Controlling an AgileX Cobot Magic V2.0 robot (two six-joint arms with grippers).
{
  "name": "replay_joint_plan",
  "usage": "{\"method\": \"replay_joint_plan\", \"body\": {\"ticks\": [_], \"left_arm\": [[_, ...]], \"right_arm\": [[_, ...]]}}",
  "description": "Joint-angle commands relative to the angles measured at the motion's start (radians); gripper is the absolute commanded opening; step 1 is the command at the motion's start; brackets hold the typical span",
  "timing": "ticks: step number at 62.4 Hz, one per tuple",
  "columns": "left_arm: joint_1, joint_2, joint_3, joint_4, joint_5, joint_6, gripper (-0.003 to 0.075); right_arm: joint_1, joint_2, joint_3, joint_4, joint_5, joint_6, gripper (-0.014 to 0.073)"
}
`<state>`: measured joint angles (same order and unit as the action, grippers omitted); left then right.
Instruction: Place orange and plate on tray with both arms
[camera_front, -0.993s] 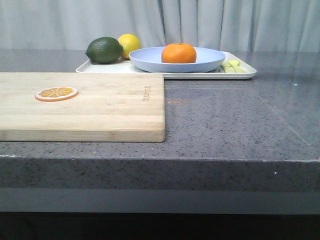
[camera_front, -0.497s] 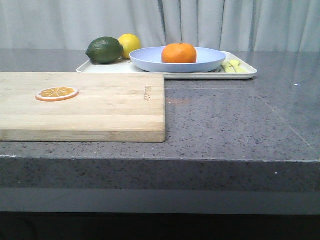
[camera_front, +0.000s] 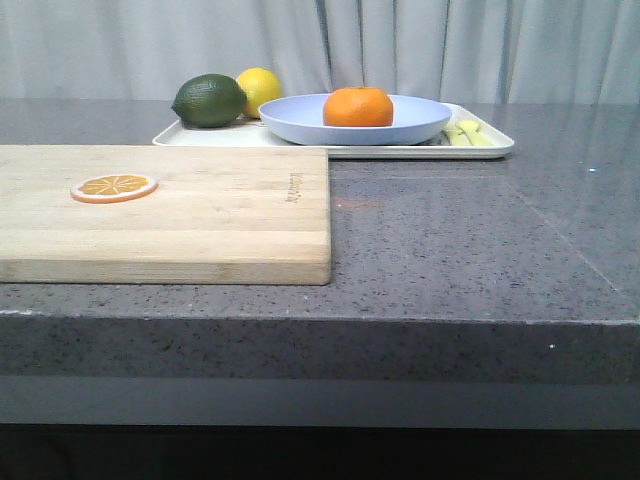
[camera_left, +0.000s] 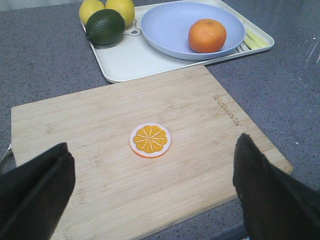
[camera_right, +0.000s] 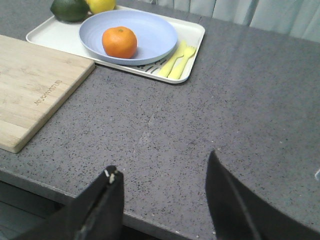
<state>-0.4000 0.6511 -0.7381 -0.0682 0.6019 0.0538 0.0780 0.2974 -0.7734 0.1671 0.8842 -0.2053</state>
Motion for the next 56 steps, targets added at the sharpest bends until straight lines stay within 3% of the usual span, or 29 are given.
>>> {"method": "replay_joint_plan", "body": {"ticks": [1,22,28,33,44,50,56], "left_arm": [[0.002,-0.001,-0.027,-0.011,-0.075,-0.01,0.0618],[0.002,-0.001,-0.027,-0.011,-0.075,-0.01,0.0618],[0.002,-0.001,-0.027,-0.011,-0.073,-0.01,0.0603],[0.002,-0.001,-0.027,-0.011,-0.073,-0.01,0.052],[0.002,-0.001,-0.027,-0.011,-0.068,-0.01,0.0229],[0.002,-0.001,-0.027,-0.011,-0.068,-0.01,0.0081],[0.002,-0.001,-0.027,-0.011,-0.068,-0.01,-0.0016]], "right_arm": [[-0.002,-0.037,0.016,-0.002,-0.096,-0.009,0.0397],[-0.002,-0.038,0.043,-0.004,-0.142,-0.009,0.0393],[-0.002,-0.038,0.044,-0.004,-0.147,-0.009,0.0319],[-0.002,-0.038,0.044,-0.004,-0.134,-0.009,0.0208],[-0.002,-0.038,0.062,-0.003,-0.131,-0.009,-0.0006],[-0.002,-0.038,0.075,-0.003,-0.131,-0.009,-0.007],[-0.002,-0.038,0.076,-0.003,-0.13,-0.009,-0.0065]]}}
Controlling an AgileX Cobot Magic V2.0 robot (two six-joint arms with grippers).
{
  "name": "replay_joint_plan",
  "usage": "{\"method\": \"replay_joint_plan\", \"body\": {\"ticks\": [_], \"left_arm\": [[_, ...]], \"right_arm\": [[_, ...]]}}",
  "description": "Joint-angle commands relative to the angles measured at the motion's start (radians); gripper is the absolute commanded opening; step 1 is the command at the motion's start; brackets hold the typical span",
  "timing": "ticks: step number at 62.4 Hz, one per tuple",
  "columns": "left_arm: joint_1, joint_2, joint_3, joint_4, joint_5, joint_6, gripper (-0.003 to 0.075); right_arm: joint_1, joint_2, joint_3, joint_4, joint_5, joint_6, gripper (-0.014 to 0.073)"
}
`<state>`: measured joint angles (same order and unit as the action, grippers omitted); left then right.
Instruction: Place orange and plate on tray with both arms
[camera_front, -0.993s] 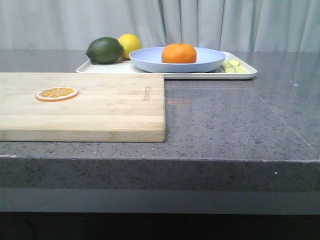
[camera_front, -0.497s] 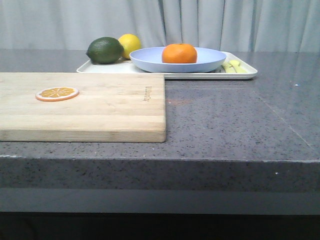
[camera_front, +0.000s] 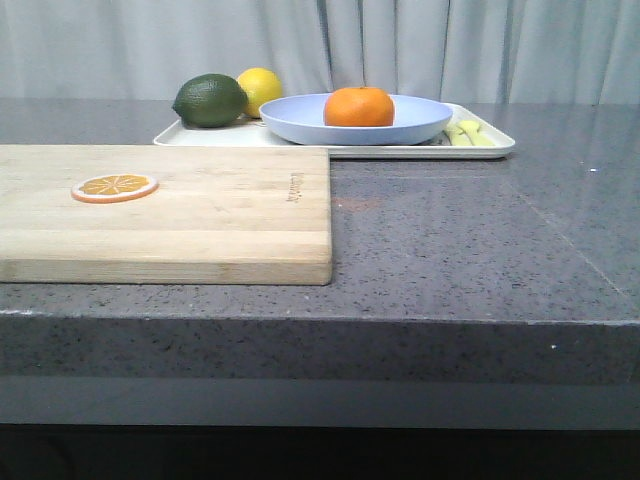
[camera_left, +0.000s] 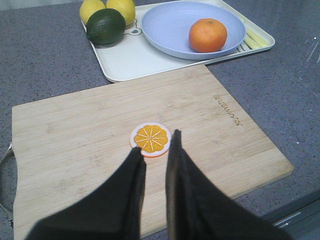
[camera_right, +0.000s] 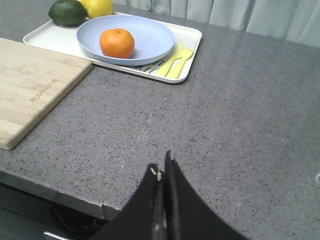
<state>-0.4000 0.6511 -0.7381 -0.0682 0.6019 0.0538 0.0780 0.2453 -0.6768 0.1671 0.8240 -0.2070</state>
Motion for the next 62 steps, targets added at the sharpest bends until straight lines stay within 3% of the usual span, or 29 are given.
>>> {"method": "replay_joint_plan", "body": {"ticks": [1,38,45,52,62], "left_arm": [[0.002,-0.001,-0.027,-0.011,-0.068,-0.01,-0.002],[-0.002,-0.032,0.001,-0.011,-0.086,-0.01,-0.002],[0.049,-0.127,0.095,0.05,-0.2,-0.008,-0.002],[0.167,-0.304,0.274,0.049,-0.329,-0.008,-0.002],[0.269,-0.514,0.473,0.038,-0.402,-0.008,-0.002]], "right_arm": [[-0.002,0.014,-0.021,-0.003,-0.072,-0.007,-0.0065],[-0.002,0.014,-0.021,-0.003,-0.074,-0.007,-0.0065],[-0.002,0.014,-0.021,-0.003,-0.076,-0.007,-0.0065],[-0.002,0.014,-0.021,-0.003,-0.076,-0.007,-0.0065],[-0.002,0.014,-0.021,-0.003,-0.076,-0.007,-0.0065]]}}
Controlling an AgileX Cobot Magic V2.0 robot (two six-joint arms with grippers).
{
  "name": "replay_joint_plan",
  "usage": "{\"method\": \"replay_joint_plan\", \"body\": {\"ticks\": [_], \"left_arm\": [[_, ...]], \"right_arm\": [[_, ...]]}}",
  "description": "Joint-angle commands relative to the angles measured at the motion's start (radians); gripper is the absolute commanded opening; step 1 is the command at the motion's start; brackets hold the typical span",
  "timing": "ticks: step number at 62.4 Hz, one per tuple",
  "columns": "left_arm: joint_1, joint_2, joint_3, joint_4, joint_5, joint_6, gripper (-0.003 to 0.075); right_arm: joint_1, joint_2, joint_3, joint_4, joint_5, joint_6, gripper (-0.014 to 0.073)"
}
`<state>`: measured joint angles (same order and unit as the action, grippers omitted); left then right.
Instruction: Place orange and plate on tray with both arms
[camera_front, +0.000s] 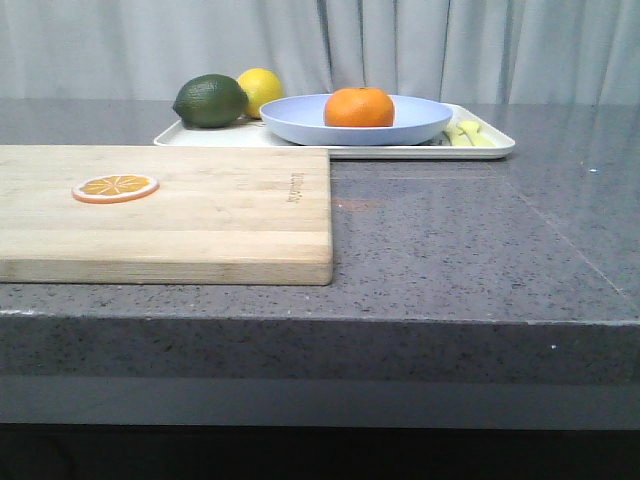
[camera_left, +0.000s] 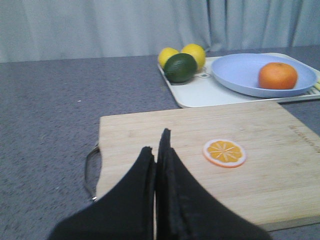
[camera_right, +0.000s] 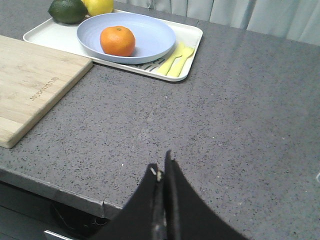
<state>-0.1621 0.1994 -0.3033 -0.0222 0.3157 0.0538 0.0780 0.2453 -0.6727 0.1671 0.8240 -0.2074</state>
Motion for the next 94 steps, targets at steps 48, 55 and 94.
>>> {"method": "replay_joint_plan", "body": {"ticks": [48,55,94], "left_arm": [[0.061,-0.223,0.336,0.038,-0.338,-0.139,-0.002],[0.061,-0.223,0.336,0.038,-0.338,-0.139,-0.002],[0.061,-0.223,0.336,0.038,-0.338,-0.139,-0.002]], "right_arm": [[-0.002,0.014,-0.025,-0.003,-0.075,-0.007,-0.0065],[-0.002,0.014,-0.025,-0.003,-0.075,-0.007,-0.0065],[-0.002,0.014,-0.025,-0.003,-0.075,-0.007,-0.0065]]}}
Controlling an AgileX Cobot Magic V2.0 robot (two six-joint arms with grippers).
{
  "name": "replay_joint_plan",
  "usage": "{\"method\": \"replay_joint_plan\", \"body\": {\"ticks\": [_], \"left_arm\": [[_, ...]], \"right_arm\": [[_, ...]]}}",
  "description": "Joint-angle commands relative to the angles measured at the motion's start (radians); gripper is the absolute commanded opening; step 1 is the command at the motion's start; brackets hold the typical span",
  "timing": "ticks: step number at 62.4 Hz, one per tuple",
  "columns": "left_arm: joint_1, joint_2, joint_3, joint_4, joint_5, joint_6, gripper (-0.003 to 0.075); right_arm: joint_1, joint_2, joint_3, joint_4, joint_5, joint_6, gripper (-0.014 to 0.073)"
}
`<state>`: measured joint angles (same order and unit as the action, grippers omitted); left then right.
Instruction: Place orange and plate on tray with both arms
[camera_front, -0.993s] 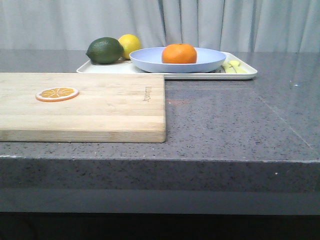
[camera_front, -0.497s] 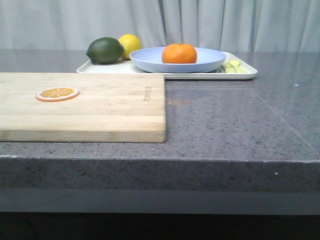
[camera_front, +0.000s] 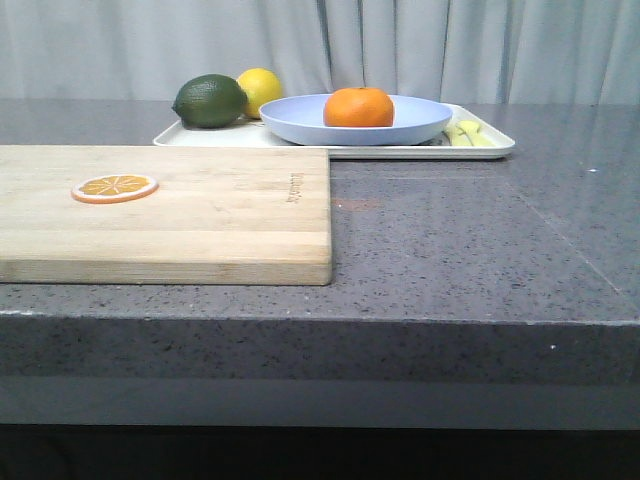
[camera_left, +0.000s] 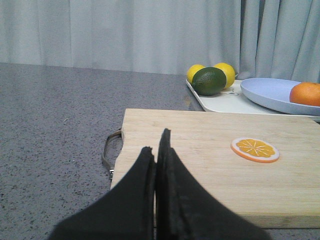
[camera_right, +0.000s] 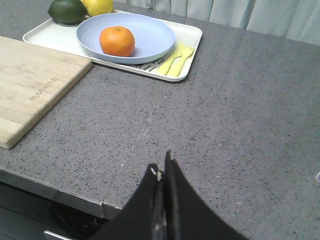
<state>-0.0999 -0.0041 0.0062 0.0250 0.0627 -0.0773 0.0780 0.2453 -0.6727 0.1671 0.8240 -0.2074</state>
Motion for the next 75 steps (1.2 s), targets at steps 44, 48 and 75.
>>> {"method": "replay_joint_plan", "body": {"ticks": [44,48,75], "left_arm": [[-0.001,-0.02,0.027,-0.009,-0.085,-0.008,-0.002],[-0.001,-0.02,0.027,-0.009,-0.083,-0.008,-0.002],[-0.001,-0.02,0.027,-0.009,-0.082,-0.008,-0.002]], "right_arm": [[-0.059,-0.275,0.679,0.06,-0.847,-0.007,-0.0065],[-0.059,-0.275,0.676,0.055,-0.808,-0.007,-0.0065],[-0.06,-0.274,0.676,0.056,-0.838,-0.007,-0.0065]]}}
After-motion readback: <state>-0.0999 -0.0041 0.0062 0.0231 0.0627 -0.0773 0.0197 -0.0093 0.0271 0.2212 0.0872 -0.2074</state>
